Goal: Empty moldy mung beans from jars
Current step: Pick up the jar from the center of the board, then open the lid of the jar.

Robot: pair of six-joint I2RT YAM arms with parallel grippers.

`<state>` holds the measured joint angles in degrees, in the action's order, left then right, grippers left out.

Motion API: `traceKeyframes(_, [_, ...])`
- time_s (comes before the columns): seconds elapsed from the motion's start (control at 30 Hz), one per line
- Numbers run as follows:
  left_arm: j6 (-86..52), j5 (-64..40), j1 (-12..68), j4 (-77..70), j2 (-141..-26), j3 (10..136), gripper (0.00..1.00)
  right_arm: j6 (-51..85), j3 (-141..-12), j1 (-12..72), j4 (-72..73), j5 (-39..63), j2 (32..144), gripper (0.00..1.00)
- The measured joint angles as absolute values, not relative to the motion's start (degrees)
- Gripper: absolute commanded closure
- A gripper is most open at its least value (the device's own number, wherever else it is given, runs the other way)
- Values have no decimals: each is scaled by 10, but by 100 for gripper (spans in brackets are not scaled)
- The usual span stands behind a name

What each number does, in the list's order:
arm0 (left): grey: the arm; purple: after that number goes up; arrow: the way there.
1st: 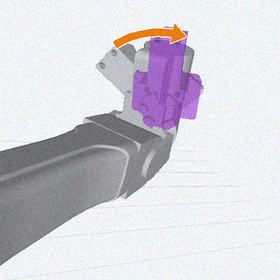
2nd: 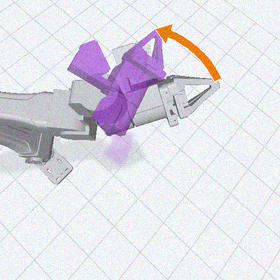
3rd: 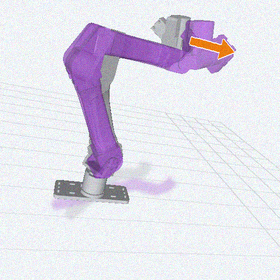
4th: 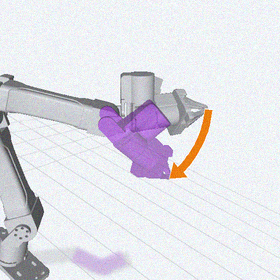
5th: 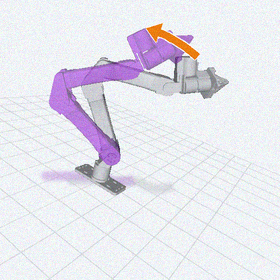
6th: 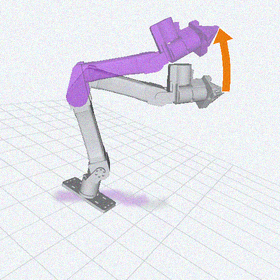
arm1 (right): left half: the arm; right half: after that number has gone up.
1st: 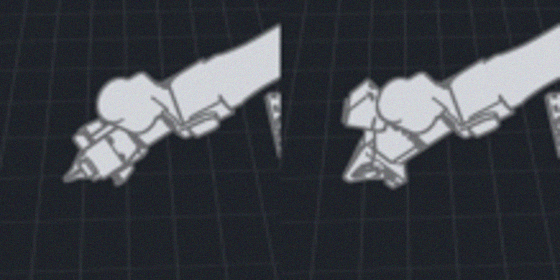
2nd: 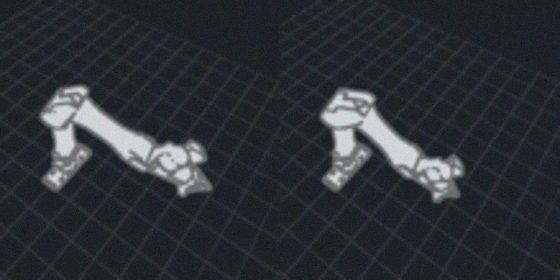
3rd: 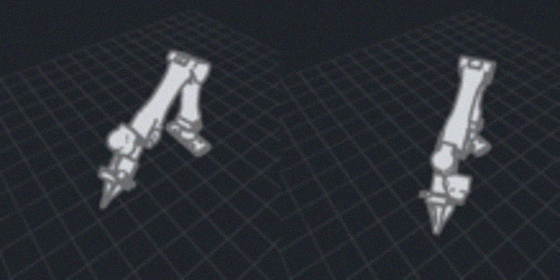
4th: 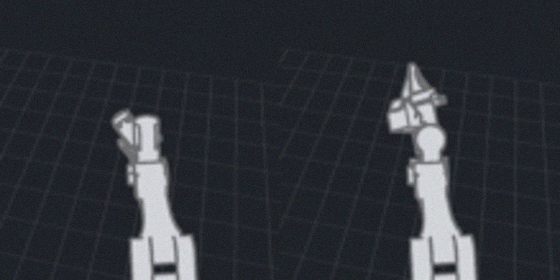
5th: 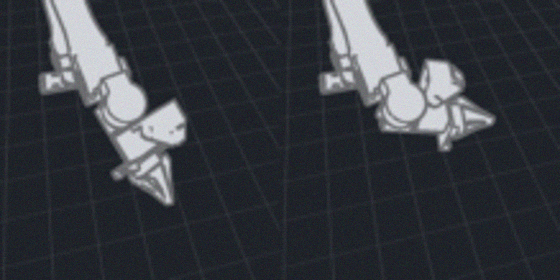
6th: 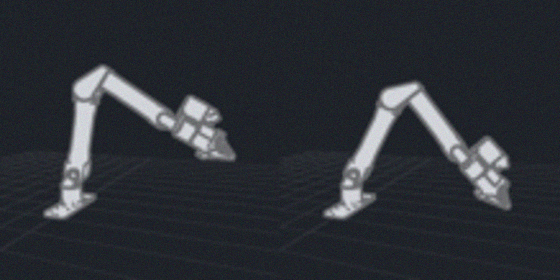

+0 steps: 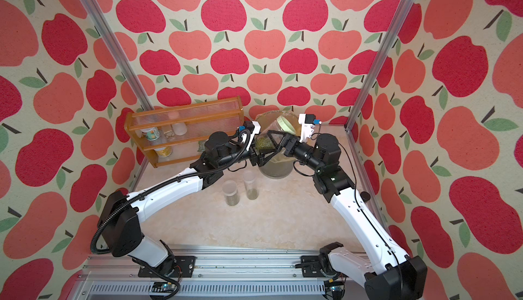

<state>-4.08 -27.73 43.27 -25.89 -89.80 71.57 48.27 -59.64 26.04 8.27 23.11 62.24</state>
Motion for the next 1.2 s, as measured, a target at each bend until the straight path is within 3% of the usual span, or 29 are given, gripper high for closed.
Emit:
traceKeyframes(0.17, [-34, -276, 433, -254, -892, 716, 68, 483, -596, 262, 90, 234, 621, 19])
traceKeyframes(0.53, [-41, -265, 424, -249, -883, 716, 68, 475, -589, 262, 90, 237, 605, 9])
traceKeyframes(1.2, [69, -143, 404, -160, -801, 703, 68, 435, -608, 262, 42, 213, 558, 5])
